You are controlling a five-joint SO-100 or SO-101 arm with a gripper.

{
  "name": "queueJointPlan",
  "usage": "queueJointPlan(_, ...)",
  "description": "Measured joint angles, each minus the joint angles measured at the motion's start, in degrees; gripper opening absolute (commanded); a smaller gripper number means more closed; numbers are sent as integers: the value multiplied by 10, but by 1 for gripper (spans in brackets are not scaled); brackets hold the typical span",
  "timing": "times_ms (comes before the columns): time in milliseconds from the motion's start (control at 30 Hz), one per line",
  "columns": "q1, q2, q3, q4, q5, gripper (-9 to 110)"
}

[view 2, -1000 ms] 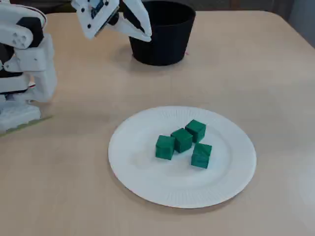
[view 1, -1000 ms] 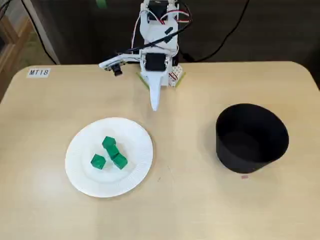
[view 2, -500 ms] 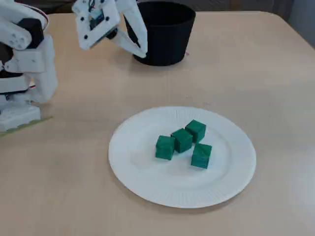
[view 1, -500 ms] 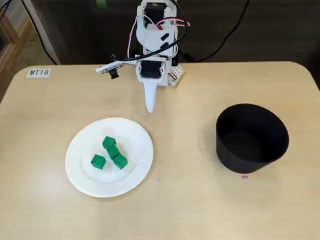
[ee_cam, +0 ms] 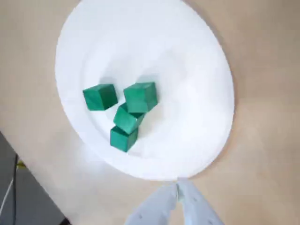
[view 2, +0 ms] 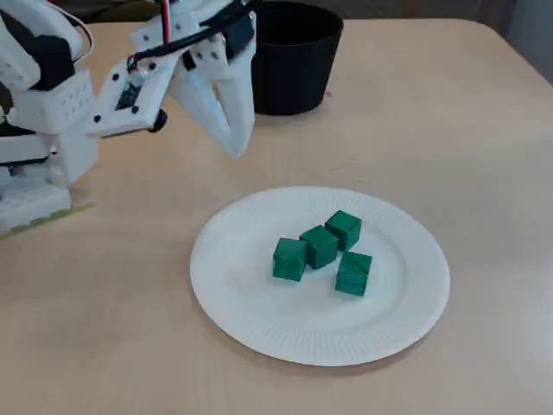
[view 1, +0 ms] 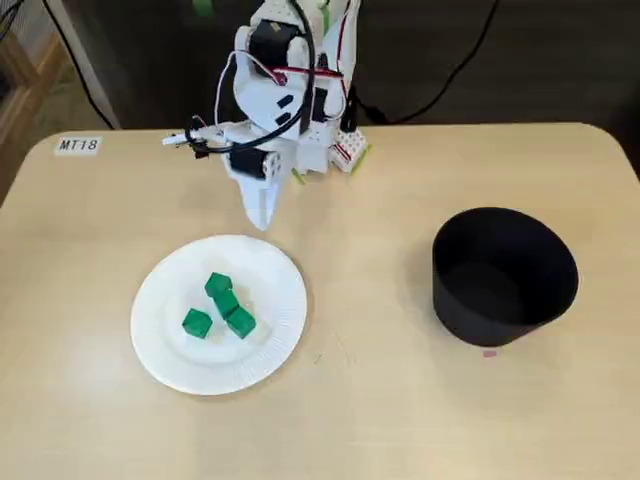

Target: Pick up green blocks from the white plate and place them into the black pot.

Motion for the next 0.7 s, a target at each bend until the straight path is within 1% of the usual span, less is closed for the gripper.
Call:
queueJointPlan(100,18,-35,-17,11,1,-2)
queueJointPlan(133,20,-40,-18,11,1,1)
queueJointPlan(200,25,-44,-19,11,-1,12)
queueJointPlan(333,27,-48,-19,11,-26,22)
queueJointPlan(533,32,-110,-33,10,-57,27)
queueJointPlan(700,49,-177,-77,9,-81,27)
